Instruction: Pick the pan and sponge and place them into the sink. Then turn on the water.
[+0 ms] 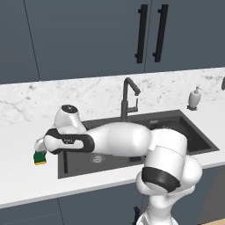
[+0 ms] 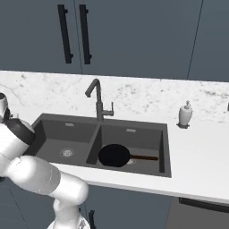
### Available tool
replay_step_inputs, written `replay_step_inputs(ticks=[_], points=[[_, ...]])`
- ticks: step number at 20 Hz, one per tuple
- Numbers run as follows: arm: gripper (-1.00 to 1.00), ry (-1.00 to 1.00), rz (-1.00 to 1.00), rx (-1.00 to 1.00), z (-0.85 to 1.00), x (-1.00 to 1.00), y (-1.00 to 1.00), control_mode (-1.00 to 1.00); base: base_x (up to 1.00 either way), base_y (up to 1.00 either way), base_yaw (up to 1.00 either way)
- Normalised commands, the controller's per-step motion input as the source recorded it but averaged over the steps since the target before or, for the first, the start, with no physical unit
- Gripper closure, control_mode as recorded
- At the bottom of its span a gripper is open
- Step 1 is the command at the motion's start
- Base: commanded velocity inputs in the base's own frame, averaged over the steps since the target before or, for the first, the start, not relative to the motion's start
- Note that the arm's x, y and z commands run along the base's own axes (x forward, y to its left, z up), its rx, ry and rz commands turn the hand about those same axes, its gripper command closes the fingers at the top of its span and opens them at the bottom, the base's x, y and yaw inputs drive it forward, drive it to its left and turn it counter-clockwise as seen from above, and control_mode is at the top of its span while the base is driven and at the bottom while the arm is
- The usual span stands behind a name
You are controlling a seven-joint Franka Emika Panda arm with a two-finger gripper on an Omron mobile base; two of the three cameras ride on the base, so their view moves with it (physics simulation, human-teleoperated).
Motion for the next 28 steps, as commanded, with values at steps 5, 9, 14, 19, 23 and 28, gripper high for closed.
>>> replay_step_inputs(ticks=[5,9,14,19,23,28], points=[[-1.0,0.04,-0.06,-0.06,-0.29,0.04,0.25,-1.0,0.0,0.0,0.0],[-1.0,0.02,-0.1,-0.06,-0.14,0.08,0.24,-1.0,0.0,0.0,0.0],[-1.0,0.03,-0.12,-0.03,-0.01,0.11,0.21,-1.0,0.0,0.0,0.0],[-1.0,0.02,-0.1,-0.02,-0.11,0.15,0.17,-1.0,0.0,0.0,0.0],[-1.0,0.0,-0.08,-0.03,-0.18,0.19,0.1,-1.0,0.0,0.0,0.0],[-1.0,0.03,-0.08,-0.01,-0.12,0.3,0.13,-1.0,0.0,0.0,0.0]])
